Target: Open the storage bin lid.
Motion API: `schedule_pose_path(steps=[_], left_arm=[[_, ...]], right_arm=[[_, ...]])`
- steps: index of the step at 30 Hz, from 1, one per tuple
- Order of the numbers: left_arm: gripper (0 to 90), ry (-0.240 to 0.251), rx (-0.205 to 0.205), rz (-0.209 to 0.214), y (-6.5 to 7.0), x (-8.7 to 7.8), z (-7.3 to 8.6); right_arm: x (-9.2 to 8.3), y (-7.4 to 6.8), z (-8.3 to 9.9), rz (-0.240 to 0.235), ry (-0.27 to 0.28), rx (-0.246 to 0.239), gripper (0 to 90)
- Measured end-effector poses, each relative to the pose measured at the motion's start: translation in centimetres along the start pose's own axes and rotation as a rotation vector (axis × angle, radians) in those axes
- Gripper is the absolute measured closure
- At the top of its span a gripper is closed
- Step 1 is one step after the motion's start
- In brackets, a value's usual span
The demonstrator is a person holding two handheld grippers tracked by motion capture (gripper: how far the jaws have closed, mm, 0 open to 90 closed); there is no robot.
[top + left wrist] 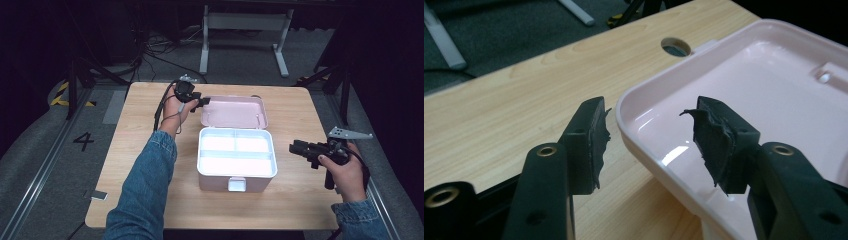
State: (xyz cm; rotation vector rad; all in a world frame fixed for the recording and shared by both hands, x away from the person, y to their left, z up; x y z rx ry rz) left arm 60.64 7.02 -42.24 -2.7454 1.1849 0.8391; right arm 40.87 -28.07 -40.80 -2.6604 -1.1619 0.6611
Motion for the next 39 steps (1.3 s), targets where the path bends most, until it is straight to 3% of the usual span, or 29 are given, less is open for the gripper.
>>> schedule_pose_path(steps=[4, 9, 14, 16, 17, 19, 22, 24, 28, 32, 35, 36, 39], left_arm=[[47.8, 0.037, 0.014, 0.015, 0.8, -1.1, -1.0], [47.3, 0.029, 0.056, 0.037, 1.9, -2.8, -1.6], [48.2, 0.035, 0.108, 0.078, 3.9, -5.3, -2.1], [48.4, 0.038, 0.112, 0.087, 4.5, -6.1, -2.1], [48.3, 0.043, 0.137, 0.1, 5.5, -7.5, -2.2], [48.1, 0.048, 0.148, 0.102, 5.9, -8.1, -2.2], [47.3, 0.05, 0.206, 0.12, 7.1, -9.8, -2.3], [46.3, 0.039, 0.211, 0.14, 8.1, -11.1, -2.0], [45.9, 0.066, 0.217, 0.169, 9.5, -13.5, -1.5], [46.4, 0.074, 0.199, 0.163, 9.8, -15.7, -0.6], [46.4, 0.058, 0.183, 0.116, 9.2, -16.8, 0.3], [46.4, 0.043, 0.174, 0.081, 8.8, -17.4, 0.8], [45.7, 0.034, 0.169, 0.045, 8.4, -18.3, 1.6]], right_arm=[[0.0, -0.1, 0.0, -0.004, 0.0, 0.0, 62.6], [0.2, -0.2, -0.1, -0.009, -0.002, 0.0, 62.4], [0.6, -0.4, -0.2, -0.022, -0.006, -0.005, 62.2], [0.7, -0.5, -0.3, -0.026, -0.004, -0.005, 62.2], [0.9, -0.7, -0.3, -0.034, -0.009, -0.005, 61.8], [0.9, -0.7, -0.3, -0.037, -0.013, -0.011, 61.8], [0.8, -0.7, -0.2, -0.035, -0.019, -0.009, 61.0], [0.6, -0.7, -0.5, -0.029, -0.01, -0.018, 59.7], [0.6, -0.7, -1.2, -0.027, 0.006, -0.027, 57.7], [0.9, -0.5, -1.2, -0.019, -0.006, -0.017, 57.7], [1.4, -0.5, -1.2, -0.019, -0.017, -0.019, 57.8], [1.6, -0.8, -1.3, -0.028, -0.021, -0.022, 57.4], [1.8, -0.9, -1.7, -0.026, -0.017, -0.035, 56.7]])
Point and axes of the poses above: each handheld gripper's, and its own axes: x roughly forward along the jaws, z roughly out of its underside, y roughly to its right, the point moved 7 cm from there along x, roughly forward along the jaws, and after that the axes turned 6 degrees about y, right-handed, at the moved point
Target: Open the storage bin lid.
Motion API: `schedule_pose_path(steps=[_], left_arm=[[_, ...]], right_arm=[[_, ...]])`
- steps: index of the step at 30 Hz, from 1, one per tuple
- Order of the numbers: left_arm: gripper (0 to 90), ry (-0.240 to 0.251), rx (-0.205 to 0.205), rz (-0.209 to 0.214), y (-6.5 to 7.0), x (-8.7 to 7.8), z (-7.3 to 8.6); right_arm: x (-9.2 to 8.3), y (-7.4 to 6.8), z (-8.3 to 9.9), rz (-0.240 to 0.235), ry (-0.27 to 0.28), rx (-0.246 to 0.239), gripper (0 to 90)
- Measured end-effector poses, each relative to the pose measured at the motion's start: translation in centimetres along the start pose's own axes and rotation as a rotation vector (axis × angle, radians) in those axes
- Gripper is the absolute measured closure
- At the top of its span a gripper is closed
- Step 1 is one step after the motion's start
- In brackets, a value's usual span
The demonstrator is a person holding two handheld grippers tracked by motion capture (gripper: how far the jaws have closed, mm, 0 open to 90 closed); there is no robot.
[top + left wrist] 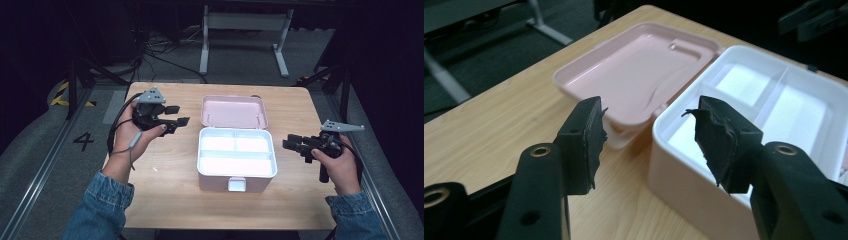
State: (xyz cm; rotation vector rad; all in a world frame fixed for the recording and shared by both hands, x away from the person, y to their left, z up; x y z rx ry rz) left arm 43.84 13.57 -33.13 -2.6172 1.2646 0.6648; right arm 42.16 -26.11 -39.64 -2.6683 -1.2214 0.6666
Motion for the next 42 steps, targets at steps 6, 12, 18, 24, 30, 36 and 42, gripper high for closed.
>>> schedule_pose_path(steps=[6, 12, 18, 24, 30, 36, 42], left_arm=[[43.2, 0.012, -0.038, -0.045, 0.0, -2.3, 1.9], [40.2, -0.008, -0.082, -0.098, -0.2, -3.5, 4.4], [38.0, -0.011, -0.13, -0.108, -0.3, -4.4, 7.3], [36.9, -0.059, -0.136, -0.18, -1.6, -4.9, 10.3], [36.4, -0.117, -0.166, -0.235, -2.9, -4.9, 13.4], [34.5, -0.234, -0.13, -0.301, -4.2, -5.4, 15.3], [33.1, -0.215, -0.172, -0.276, -4.1, -5.2, 15.4]], right_arm=[[0.2, 0.6, -0.5, 0.042, -0.02, -0.031, 55.3], [-0.2, 1.2, -1.1, 0.041, -0.014, -0.004, 54.0], [-0.9, 2.3, -0.9, 0.061, -0.023, 0.017, 52.5], [-1.6, 3.8, 0.1, 0.121, -0.064, 0.024, 50.1], [-1.6, 4.7, 1.2, 0.155, -0.106, 0.028, 48.7], [-1.2, 5.2, 2.2, 0.167, -0.136, 0.037, 47.8], [-1.2, 5.6, 2.4, 0.176, -0.138, 0.044, 46.9]])
Point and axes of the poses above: each handheld gripper's, and its own axes: x roughly forward along the jaws, z roughly out of its underside, y roughly to its right, the point moved 7 cm from there along x, roughly forward along the jaws, and after that the axes turned 6 degrees about y, right-handed, at the moved point
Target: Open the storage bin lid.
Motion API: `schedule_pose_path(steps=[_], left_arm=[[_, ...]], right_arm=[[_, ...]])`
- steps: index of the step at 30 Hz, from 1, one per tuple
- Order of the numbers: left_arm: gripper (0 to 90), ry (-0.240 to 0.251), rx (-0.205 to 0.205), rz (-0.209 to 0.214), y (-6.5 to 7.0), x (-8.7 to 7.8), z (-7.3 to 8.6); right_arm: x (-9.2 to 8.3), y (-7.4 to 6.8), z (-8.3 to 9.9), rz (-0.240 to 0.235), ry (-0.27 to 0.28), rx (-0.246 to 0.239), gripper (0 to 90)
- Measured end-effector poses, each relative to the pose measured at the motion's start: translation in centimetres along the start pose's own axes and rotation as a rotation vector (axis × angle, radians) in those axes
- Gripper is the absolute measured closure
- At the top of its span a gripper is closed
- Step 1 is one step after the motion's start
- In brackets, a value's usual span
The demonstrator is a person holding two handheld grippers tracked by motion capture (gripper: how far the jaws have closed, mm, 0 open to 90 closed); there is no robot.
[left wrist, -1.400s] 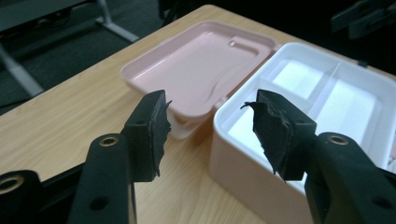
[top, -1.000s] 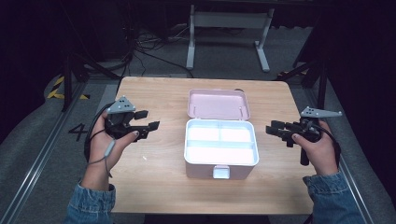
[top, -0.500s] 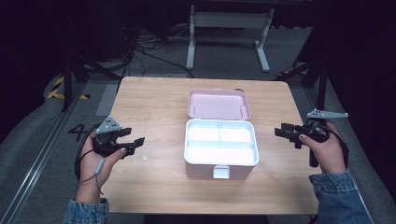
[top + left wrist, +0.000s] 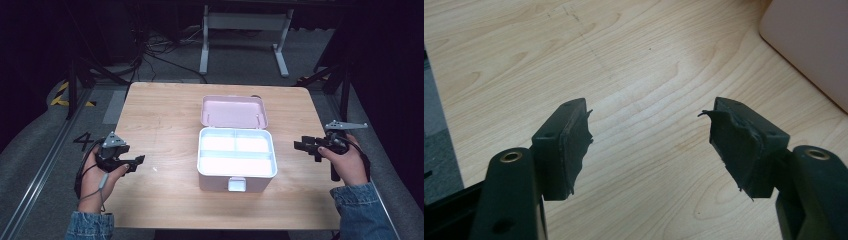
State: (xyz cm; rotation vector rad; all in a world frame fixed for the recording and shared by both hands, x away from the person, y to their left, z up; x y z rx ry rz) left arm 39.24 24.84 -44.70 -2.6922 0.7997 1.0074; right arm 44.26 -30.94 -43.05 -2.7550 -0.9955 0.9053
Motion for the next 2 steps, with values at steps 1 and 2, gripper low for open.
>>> schedule_pose_path(steps=[1, 2], left_arm=[[32.8, 0.001, 0.002, 0.011, 0.08, 0.08, -0.03], [32.5, 0.004, 0.005, 0.024, 0.16, 0.15, -0.08]], right_arm=[[0.01, 0.04, 0.03, 0.001, -0.001, 0.0, 46.9], [0.02, 0.06, 0.04, 0.003, -0.002, 0.001, 46.9]])
Point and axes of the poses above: each handheld gripper's, and its own axes: x roughly forward along the jaws, z roughly out of its underside, y roughly to its right, the point moved 7 cm from there along x, roughly forward along the jaws, and after that the axes turned 6 degrees about y, right-handed, at the moved point
